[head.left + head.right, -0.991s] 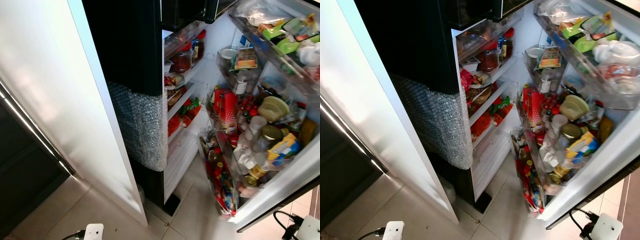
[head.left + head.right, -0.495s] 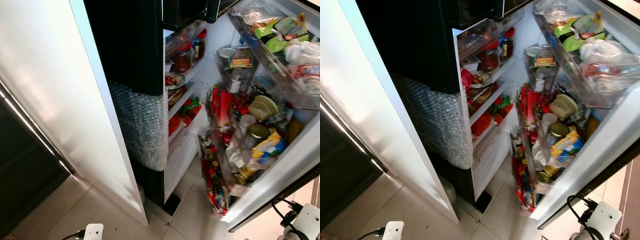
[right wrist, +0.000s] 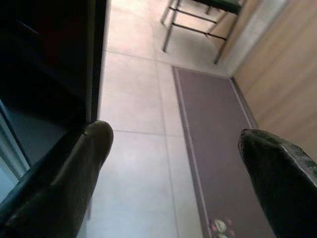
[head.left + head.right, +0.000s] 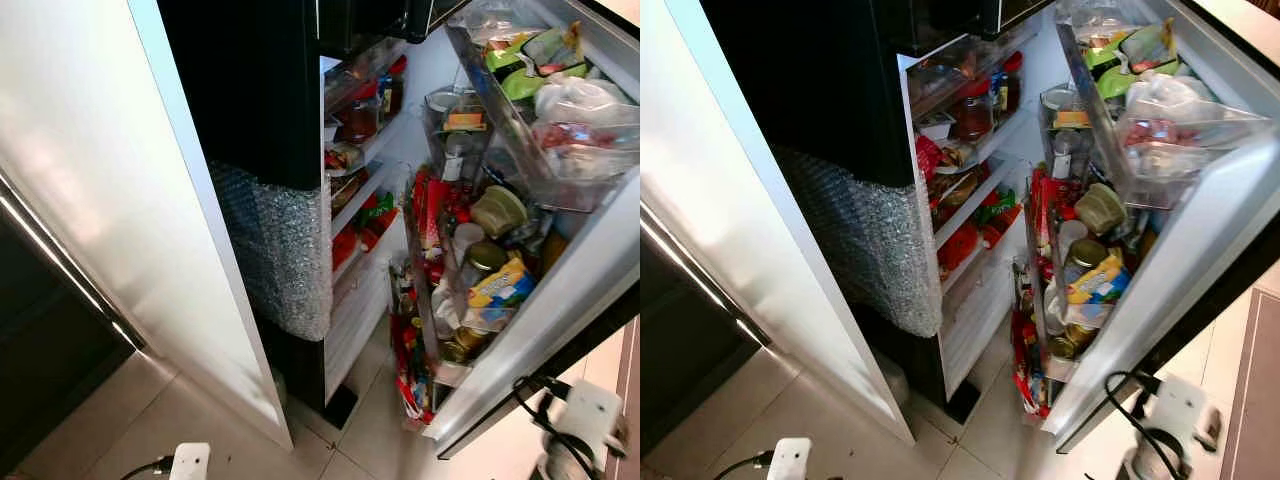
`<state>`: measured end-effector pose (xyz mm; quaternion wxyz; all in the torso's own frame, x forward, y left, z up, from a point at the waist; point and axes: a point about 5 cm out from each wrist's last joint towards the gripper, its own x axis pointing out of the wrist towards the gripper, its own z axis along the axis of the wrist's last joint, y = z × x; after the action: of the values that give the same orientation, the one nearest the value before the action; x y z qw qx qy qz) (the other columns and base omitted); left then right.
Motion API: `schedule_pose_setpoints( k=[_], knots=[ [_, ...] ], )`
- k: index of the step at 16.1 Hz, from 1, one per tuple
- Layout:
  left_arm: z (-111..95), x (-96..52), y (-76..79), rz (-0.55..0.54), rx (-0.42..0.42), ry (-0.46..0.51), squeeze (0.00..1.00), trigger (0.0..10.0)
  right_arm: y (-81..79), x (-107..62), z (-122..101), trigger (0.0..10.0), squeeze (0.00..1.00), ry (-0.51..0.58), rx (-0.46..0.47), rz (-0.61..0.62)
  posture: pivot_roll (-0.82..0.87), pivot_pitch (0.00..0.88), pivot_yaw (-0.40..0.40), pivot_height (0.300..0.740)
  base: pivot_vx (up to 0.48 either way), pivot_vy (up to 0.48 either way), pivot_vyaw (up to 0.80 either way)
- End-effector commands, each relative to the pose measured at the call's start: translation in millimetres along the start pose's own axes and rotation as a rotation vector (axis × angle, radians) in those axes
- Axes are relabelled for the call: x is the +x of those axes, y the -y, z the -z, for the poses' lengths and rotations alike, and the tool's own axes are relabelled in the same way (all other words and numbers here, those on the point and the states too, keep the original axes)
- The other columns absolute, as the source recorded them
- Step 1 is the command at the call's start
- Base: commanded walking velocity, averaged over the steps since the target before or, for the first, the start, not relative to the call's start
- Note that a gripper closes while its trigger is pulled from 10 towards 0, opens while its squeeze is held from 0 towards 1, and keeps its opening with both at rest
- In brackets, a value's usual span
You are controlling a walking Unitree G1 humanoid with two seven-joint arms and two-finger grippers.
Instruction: Restocking fridge
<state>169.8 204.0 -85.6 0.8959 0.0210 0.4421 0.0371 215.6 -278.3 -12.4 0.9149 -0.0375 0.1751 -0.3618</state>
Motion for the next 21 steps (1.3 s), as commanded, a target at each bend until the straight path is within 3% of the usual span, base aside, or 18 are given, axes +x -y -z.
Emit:
schedule_pose_setpoints(
  k=[1, 3, 6, 8, 10, 15, 21],
  knots=[
    [5, -0.9, -0.6, 0.0, 0.022, -0.023, 0.0, 10.0, -1.2, 0.7, -2, 10.0, 0.0, 0.013, -0.005, -0.02, -0.09, 0.065, 0.008, 0.74, 0.0, 0.0, 0.0],
    [7, -1.4, -0.8, 0.001, 0.022, -0.035, 0.0, 10.0, -8.8, 0.3, -1, 10.0, 0.0, 0.002, 0.019, -0.091, -0.09, 0.068, 0.007, 0.74, 0.0, 0.0, 0.0],
    [10, -1.7, 0.5, -0.003, 0.018, -0.051, 0.0, 10.0, -37.6, -7.5, -2, 10.0, 0.0, -0.001, 0.046, -0.324, -0.09, 0.074, 0.007, 0.74, 0.0, 0.0, 0.0],
    [11, -2.0, -0.6, -0.01, 0.012, -0.053, 0.0, 10.0, -47.9, -11.4, -2, 10.0, 0.0, -0.008, 0.061, -0.415, -0.09, 0.074, 0.007, 0.74, 0.0, 0.0, 0.0],
    [13, -2.8, -3.5, -0.017, 0.013, -0.059, 0.0, 10.0, -61.9, -18.5, -1, 10.0, 0.0, -0.001, 0.011, -0.569, -0.09, 0.077, 0.005, 0.74, 0.0, 0.0, 0.0],
    [15, -3.8, -7.3, -0.025, 0.005, -0.058, 0.0, 10.0, -75.0, -28.1, 4, 10.0, 0.0, -0.047, 0.021, -0.765, -0.1, 0.079, 0.0, 0.74, 0.0, 0.0, 0.0],
    [15, -3.7, -6.8, -0.028, 0.003, -0.056, 0.0, 10.0, -72.6, -28.9, 10, 10.0, 0.0, -0.082, 0.01, -0.797, -0.09, 0.076, -0.004, 0.74, 0.0, 0.0, 0.0]
  ],
)
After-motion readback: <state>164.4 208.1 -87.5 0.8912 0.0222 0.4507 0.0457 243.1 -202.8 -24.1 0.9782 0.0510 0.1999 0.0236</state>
